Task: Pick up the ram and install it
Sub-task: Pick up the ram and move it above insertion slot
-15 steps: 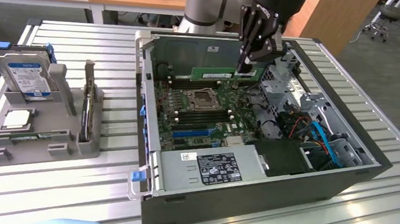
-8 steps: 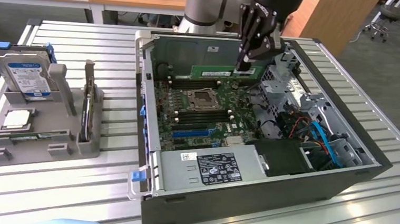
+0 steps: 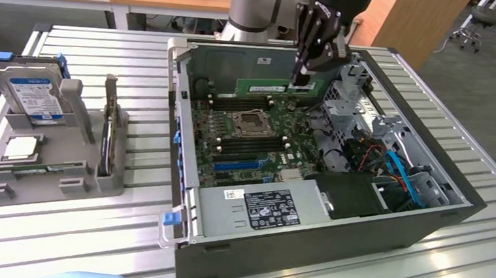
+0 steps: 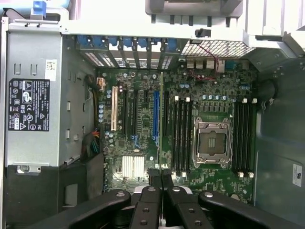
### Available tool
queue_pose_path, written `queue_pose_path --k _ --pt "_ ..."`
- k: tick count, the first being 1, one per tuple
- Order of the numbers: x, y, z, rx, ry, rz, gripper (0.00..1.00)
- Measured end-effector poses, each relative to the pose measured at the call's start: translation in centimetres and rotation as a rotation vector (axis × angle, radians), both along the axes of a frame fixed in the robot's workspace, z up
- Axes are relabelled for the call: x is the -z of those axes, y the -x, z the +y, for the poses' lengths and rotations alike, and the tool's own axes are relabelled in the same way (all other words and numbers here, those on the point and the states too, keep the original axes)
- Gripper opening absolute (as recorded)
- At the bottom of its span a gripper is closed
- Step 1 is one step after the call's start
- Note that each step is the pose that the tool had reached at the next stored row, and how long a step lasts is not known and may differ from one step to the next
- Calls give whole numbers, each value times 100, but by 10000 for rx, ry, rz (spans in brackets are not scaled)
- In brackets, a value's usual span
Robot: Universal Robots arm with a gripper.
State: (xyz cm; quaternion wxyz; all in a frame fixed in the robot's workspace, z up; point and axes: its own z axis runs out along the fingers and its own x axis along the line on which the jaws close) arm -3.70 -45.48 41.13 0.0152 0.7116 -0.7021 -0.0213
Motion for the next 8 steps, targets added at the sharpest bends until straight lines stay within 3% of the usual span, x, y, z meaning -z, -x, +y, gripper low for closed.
queue_pose_path --k 8 --pt "0 -36 9 0 0 0 12"
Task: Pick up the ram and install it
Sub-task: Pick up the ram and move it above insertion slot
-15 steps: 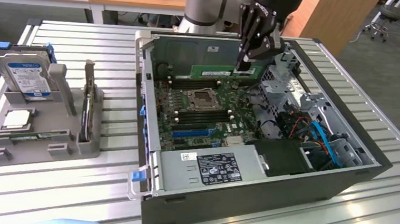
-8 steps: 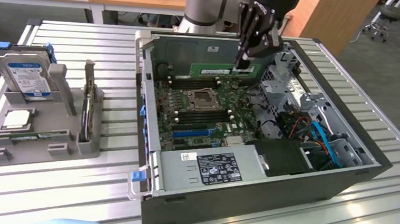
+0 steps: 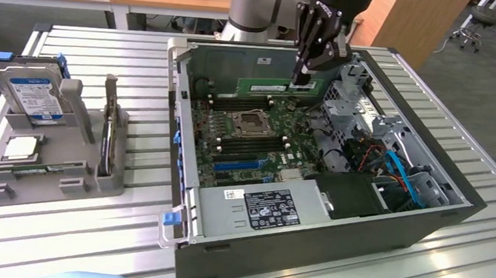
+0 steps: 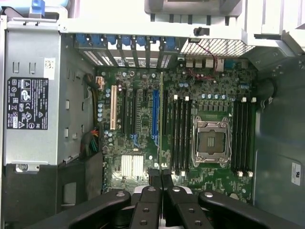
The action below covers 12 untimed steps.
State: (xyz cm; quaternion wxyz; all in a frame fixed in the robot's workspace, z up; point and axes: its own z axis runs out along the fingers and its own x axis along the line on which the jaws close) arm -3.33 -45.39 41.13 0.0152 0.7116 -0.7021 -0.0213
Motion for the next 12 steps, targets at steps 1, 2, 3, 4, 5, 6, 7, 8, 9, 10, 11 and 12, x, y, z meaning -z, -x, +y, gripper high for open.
queue_pose_path --k 1,2,3,4,5,6,7,8,9,10,11,12 --pt "0 -18 0 0 -1 0 12" --pt "0 -35 0 0 -1 0 12" --pt "1 -51 0 0 -1 0 12" --pt "0 -69 0 -1 0 0 12" --pt "1 -86 0 -1 -1 0 12" --pt "1 -103 0 -1 -1 0 12" --pt "1 -117 0 -1 -1 0 12" --pt "0 -119 0 -1 0 1 12" --pt "1 -119 0 -1 -1 0 12" --pt "0 -120 1 -1 0 1 12" --pt "1 -119 7 4 -2 0 12" --pt "2 -119 15 21 -1 0 12"
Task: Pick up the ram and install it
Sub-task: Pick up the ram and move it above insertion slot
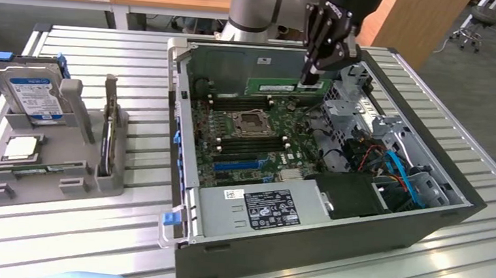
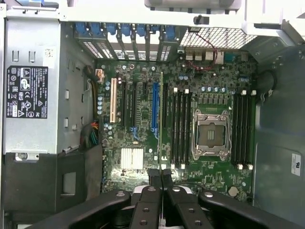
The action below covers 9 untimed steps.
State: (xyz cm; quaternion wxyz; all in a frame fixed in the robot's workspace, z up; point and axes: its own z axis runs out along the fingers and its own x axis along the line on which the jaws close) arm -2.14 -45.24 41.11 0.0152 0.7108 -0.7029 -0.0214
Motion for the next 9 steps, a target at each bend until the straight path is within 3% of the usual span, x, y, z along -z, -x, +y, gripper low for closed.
queue_pose_path --k 9 --pt "8 0 37 525 1 0 12"
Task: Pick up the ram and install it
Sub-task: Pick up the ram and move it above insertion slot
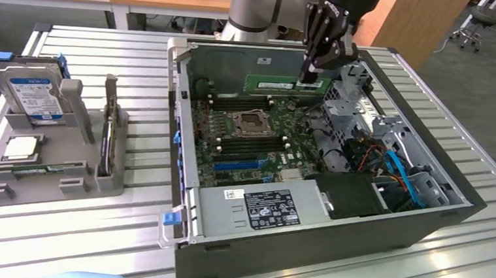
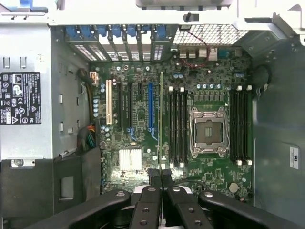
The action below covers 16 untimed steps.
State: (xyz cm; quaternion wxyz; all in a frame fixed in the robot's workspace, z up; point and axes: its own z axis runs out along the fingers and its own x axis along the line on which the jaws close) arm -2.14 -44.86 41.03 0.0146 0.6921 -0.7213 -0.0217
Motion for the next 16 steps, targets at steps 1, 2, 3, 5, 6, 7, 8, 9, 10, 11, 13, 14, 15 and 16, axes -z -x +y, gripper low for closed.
queue_pose_path --k 1,2,3,5,6,7,8,9,10,11,13,14,15,16 --pt "1 1 4 43 -1 0 12" --pt "1 0 7 68 0 0 12" --pt "1 0 7 68 0 0 12" --pt "1 0 7 69 0 0 12" --pt "1 0 10 71 -2 0 12" --pt "2 1 17 73 -2 -1 12" --pt "2 2 26 74 -1 0 12" --pt "3 1 36 72 -1 0 12" --pt "4 1 50 71 -1 0 12" --pt "5 2 67 71 -2 0 12" --pt "7 3 106 71 -1 0 12" --pt "7 4 118 70 -1 0 12" --pt "8 3 126 67 -1 0 12" --pt "9 3 130 57 -1 0 12"
